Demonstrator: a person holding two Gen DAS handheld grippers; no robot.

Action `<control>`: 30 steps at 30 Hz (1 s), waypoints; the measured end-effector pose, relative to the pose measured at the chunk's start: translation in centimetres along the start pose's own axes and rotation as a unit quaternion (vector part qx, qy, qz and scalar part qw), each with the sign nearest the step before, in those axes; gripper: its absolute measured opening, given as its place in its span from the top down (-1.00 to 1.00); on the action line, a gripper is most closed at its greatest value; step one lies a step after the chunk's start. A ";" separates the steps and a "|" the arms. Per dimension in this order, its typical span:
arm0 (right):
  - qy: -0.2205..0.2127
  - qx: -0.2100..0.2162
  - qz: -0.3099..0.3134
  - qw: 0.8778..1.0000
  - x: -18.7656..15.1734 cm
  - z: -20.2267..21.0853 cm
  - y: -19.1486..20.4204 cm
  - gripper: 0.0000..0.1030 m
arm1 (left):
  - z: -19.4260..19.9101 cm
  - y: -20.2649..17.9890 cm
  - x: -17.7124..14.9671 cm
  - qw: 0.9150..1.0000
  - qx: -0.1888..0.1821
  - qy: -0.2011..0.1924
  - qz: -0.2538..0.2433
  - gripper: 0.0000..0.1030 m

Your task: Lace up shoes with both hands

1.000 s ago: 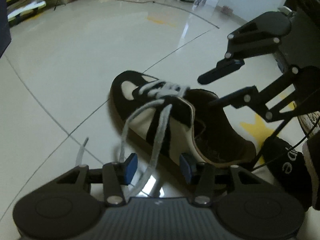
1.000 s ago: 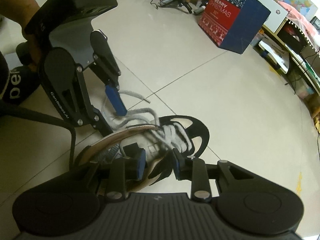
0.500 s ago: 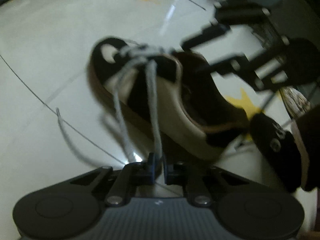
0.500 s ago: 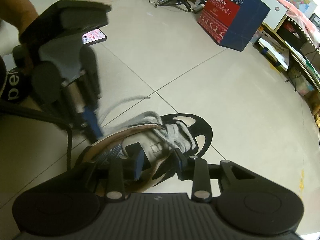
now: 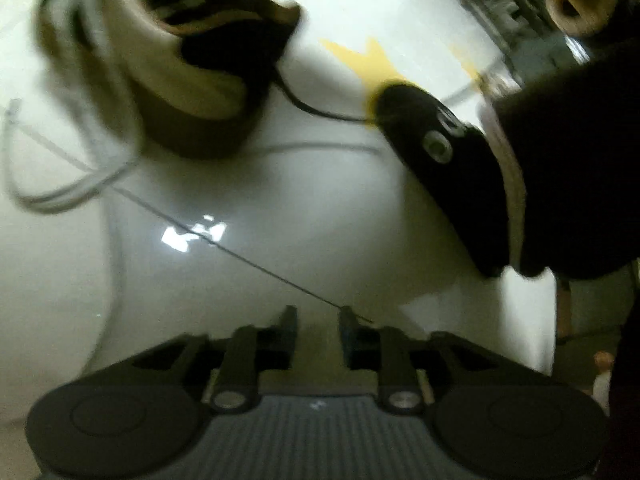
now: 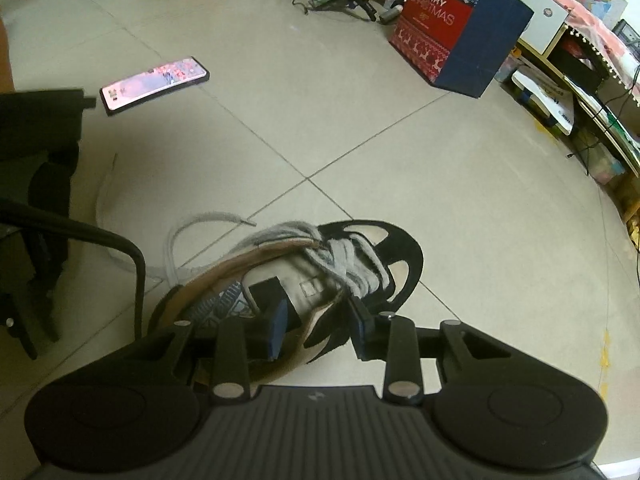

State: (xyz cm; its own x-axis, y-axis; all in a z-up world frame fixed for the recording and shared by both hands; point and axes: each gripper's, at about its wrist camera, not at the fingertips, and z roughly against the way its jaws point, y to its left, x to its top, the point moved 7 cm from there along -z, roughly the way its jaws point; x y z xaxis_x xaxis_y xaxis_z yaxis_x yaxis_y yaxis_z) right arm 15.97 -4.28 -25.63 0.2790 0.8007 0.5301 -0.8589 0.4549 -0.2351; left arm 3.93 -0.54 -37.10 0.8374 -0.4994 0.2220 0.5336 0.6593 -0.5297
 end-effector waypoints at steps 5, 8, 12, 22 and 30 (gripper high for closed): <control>-0.008 0.008 -0.002 1.000 0.5 0.3 0.2 0.31 | 3.1 4.9 1.8 0.990 0.063 -0.069 0.106 0.13; -0.004 0.006 -0.001 1.000 0.5 0.0 0.2 0.31 | 4.9 7.7 3.2 0.976 0.106 -0.111 0.156 0.13; -0.002 0.006 -0.001 1.000 0.5 -0.3 0.1 0.30 | 6.2 10.4 4.8 0.956 0.175 -0.153 0.179 0.15; -0.002 0.003 -0.002 1.000 0.4 -0.3 0.1 0.29 | 7.4 9.2 5.6 0.951 0.184 -0.193 0.155 0.97; -0.003 -0.003 -0.030 1.000 0.0 0.0 -0.9 0.28 | 8.1 5.5 3.8 0.968 0.099 -0.188 0.135 0.97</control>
